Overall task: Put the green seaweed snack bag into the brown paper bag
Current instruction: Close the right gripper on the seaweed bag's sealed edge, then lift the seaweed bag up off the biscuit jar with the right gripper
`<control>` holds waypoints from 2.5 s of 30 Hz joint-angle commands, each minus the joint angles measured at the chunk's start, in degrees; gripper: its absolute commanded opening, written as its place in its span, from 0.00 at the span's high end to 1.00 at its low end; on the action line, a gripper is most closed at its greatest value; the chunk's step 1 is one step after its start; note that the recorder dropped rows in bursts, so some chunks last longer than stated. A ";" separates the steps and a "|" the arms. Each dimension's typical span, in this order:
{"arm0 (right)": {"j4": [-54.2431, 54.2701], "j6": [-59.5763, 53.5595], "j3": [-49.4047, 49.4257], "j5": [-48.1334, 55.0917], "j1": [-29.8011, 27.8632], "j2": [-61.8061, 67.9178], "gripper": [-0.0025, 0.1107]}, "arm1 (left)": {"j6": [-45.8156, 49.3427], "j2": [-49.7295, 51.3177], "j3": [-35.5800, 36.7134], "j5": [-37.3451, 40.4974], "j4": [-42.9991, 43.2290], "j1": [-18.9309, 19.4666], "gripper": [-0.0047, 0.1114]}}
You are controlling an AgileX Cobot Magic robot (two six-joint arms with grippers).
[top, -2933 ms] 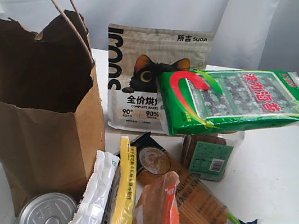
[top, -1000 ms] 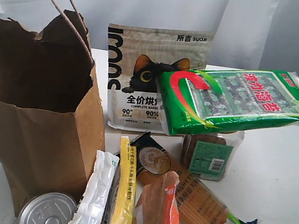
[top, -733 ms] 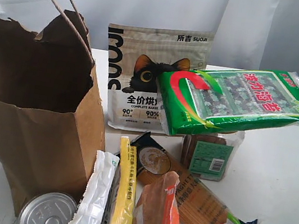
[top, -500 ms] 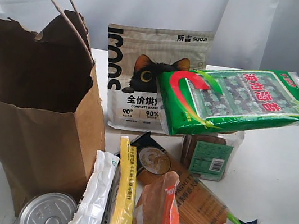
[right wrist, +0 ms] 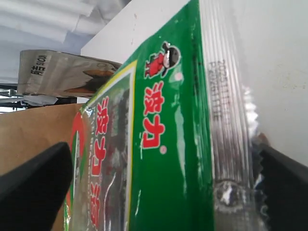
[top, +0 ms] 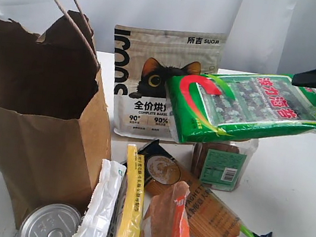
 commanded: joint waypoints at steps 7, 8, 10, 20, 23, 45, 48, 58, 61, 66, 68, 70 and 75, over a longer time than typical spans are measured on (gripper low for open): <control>-0.39 0.32 -0.40 0.61 0.51 -0.16 0.83 | -0.11 -0.24 0.27 -0.54 0.00 -0.31 0.96; -0.27 0.32 -0.40 0.61 0.51 -0.16 0.89 | -0.11 -0.24 0.27 -0.54 0.00 -0.31 0.96; -0.27 0.19 -0.50 0.61 0.51 -0.42 0.98 | -0.11 -0.24 0.27 -0.54 0.00 -0.31 0.96; 6.07 0.60 -4.20 0.61 0.39 -7.13 0.98 | -0.11 -0.24 0.27 -0.54 0.00 -0.31 0.96; 7.38 0.48 -4.20 0.61 0.39 -10.29 0.98 | -0.11 -0.24 0.27 -0.54 0.00 -0.31 0.96; 25.64 2.07 -4.20 0.61 6.05 -23.06 0.98 | -0.11 -0.24 0.27 -0.54 0.00 -0.31 0.96; 26.64 2.14 -4.95 0.61 7.47 -23.29 0.98 | -0.11 -0.24 0.27 -0.54 0.00 -0.31 0.96; 26.56 4.77 -16.05 0.61 11.08 -26.08 0.98 | -0.11 -0.24 0.27 -0.54 0.00 -0.31 0.96; 27.21 5.12 -18.31 0.61 13.12 -26.08 0.98 | -0.11 -0.24 0.27 -0.54 0.00 -0.31 0.96; 28.74 4.30 -18.73 0.61 16.22 -26.08 0.98 | -0.11 -0.24 0.27 -0.54 0.00 -0.31 0.96; 28.74 4.00 -18.87 0.61 17.15 -26.08 0.98 | -0.11 -0.24 0.27 -0.54 0.00 -0.31 0.96; 28.74 3.82 -18.87 0.61 17.89 -26.08 0.98 | -0.11 -0.24 0.27 -0.54 0.00 -0.31 0.96; 28.74 3.63 -19.80 0.61 20.17 -26.08 0.98 | -0.11 -0.24 0.27 -0.54 0.00 -0.31 0.96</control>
